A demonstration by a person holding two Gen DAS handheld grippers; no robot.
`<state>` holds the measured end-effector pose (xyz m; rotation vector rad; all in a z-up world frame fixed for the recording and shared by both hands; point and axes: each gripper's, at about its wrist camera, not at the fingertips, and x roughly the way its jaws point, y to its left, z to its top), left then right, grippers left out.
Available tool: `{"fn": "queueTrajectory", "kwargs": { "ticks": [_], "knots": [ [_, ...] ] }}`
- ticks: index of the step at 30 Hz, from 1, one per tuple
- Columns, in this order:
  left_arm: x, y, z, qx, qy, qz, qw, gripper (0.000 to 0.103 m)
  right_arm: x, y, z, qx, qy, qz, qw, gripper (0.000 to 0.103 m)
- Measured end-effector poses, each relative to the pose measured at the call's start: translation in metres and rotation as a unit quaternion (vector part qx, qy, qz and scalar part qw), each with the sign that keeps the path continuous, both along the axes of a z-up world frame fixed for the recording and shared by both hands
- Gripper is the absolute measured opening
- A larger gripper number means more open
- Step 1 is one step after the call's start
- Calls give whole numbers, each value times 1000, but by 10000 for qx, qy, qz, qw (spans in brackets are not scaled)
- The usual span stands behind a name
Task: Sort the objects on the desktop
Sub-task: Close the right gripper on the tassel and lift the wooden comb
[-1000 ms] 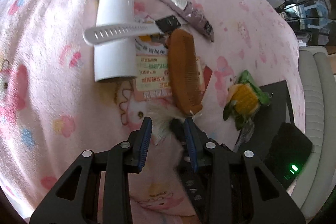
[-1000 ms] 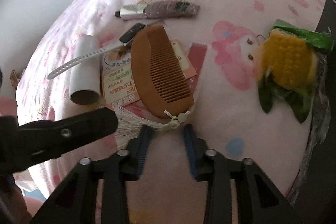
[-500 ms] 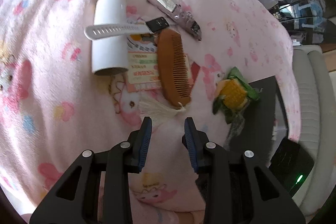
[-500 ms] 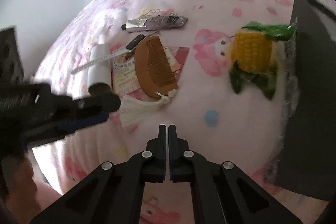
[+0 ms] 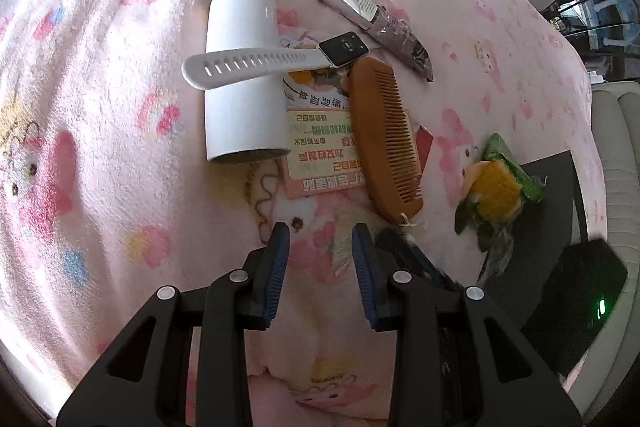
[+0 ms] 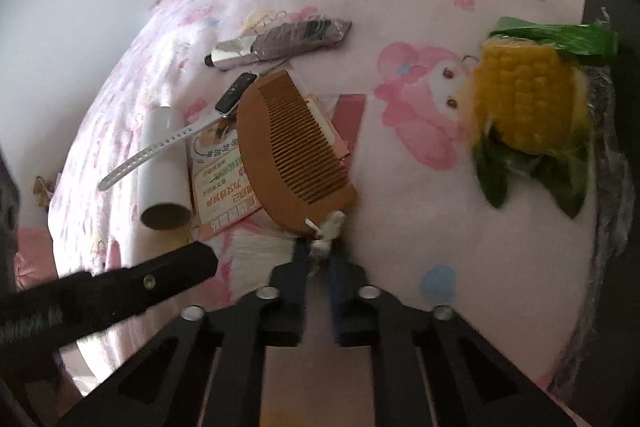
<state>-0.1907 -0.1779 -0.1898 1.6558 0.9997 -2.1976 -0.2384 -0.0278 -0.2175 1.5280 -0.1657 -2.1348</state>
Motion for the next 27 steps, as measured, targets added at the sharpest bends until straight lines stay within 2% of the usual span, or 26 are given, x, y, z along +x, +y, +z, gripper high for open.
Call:
{"fn": "queueTrajectory", "kwargs": {
  "ticks": [5, 9, 12, 15, 16, 19, 22, 24, 27],
  "knots": [
    [3, 1, 2, 106, 33, 11, 9999, 32, 29, 20, 33, -244, 426, 78, 9988, 4],
    [6, 2, 3, 180, 8, 30, 9998, 32, 48, 41, 48, -174, 580, 172, 9980, 4],
    [5, 9, -1, 124, -108, -77, 9998, 32, 68, 65, 41, 24, 532, 219, 9983, 4],
    [2, 26, -8, 344, -229, -374, 9984, 32, 84, 87, 31, 264, 369, 349, 9984, 4],
    [1, 31, -9, 412, -227, -452, 9979, 32, 88, 92, 30, 376, 391, 399, 9977, 4],
    [0, 42, 0, 260, -53, -617, 9977, 32, 92, 112, 32, 544, 360, 468, 9968, 4],
    [0, 47, 5, 231, 96, -547, 9982, 32, 86, 132, 36, 486, 271, 246, 9981, 5],
    [-1, 50, 5, 254, 162, -473, 9984, 32, 82, 141, 42, 613, 405, 33, 9973, 5],
    [-7, 67, -5, 270, 19, -710, 9971, 32, 80, 149, 47, 715, 536, -175, 9958, 5]
  ]
}}
